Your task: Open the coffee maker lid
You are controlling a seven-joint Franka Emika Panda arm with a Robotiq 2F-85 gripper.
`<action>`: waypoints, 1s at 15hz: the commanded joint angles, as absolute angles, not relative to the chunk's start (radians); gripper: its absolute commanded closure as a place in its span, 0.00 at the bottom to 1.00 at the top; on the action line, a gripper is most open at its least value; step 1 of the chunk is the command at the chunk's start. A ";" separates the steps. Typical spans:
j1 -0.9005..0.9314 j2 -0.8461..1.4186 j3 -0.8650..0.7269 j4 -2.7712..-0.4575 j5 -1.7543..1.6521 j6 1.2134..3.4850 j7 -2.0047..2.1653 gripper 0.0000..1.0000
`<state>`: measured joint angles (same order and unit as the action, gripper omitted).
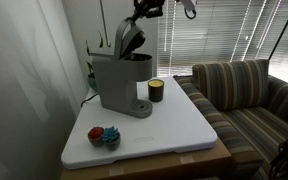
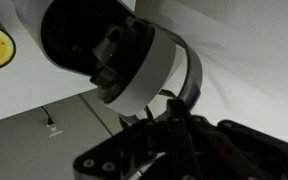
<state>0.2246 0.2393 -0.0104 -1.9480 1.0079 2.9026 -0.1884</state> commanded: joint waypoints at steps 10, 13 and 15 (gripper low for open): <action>0.232 0.333 -0.020 -1.854 0.895 2.873 -0.095 1.00; 0.231 0.334 -0.018 -1.854 0.897 2.872 -0.094 1.00; 0.230 0.332 -0.017 -1.856 0.900 2.873 -0.096 1.00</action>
<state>0.2286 0.2849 -0.0111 -1.8826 0.9174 2.8984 -0.1142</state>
